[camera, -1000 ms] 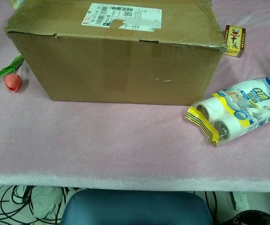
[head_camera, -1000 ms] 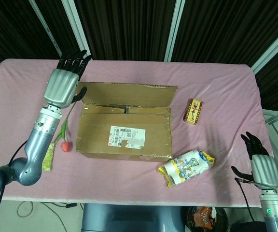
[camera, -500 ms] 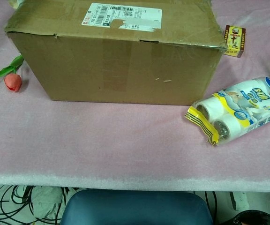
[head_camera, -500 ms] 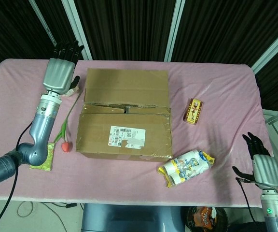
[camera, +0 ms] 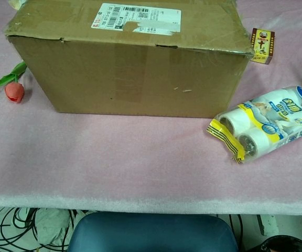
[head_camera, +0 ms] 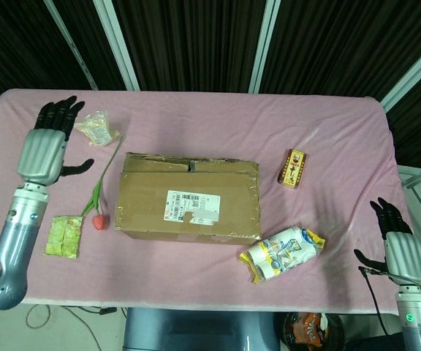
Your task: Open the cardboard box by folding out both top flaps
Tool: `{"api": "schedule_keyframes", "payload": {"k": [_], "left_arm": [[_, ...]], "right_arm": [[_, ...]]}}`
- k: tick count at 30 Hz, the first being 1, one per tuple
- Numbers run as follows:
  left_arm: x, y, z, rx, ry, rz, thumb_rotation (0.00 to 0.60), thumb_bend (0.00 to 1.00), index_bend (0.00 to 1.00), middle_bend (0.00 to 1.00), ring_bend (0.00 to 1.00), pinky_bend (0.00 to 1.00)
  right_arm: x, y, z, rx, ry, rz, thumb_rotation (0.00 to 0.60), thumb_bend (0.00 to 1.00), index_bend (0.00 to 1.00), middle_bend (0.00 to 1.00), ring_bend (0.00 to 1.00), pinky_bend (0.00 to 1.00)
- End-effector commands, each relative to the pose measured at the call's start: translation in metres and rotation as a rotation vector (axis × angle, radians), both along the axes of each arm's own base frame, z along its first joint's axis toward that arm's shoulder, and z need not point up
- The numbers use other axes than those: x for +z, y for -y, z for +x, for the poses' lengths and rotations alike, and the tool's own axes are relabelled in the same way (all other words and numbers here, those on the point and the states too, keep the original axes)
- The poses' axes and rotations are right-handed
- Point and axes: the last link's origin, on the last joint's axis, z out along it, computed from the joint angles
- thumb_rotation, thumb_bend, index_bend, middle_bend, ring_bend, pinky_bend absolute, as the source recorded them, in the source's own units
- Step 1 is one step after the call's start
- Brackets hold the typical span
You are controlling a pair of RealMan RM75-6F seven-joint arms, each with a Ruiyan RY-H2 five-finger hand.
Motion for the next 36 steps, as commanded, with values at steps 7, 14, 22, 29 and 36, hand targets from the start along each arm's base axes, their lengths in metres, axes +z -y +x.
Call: {"api": "schedule_keyframes", "payload": {"k": [7,14,22,29,36], "left_arm": [[0.014,0.107,-0.083,0.117,-0.004,-0.005,0.600,0.12,0.00,0.00,0.00,0.00],[0.002,0.148,-0.119,0.142,-0.004,-0.009,0.600,0.10,0.00,0.00,0.00,0.00],[-0.010,0.153,-0.138,0.121,0.010,-0.034,0.600,0.10,0.00,0.00,0.00,0.00],[-0.012,0.151,-0.141,0.115,0.037,-0.063,0.600,0.10,0.00,0.00,0.00,0.00],[-0.013,0.151,-0.143,0.113,0.055,-0.083,0.600,0.10,0.00,0.00,0.00,0.00]], "right_arm": [[0.003,0.007,0.019,0.053,-0.033,0.015,0.600,0.24,0.00,0.00,0.03,0.23],[0.006,0.025,0.046,0.128,-0.035,-0.015,0.600,0.24,0.00,0.00,0.03,0.23],[0.020,0.068,0.112,0.279,-0.016,0.051,0.600,0.53,0.00,0.09,0.09,0.24],[0.018,0.111,0.178,0.341,0.143,0.176,0.600,0.83,0.14,0.21,0.22,0.32],[-0.004,0.157,0.219,0.272,0.321,0.280,0.600,0.83,0.19,0.26,0.25,0.40]]}}
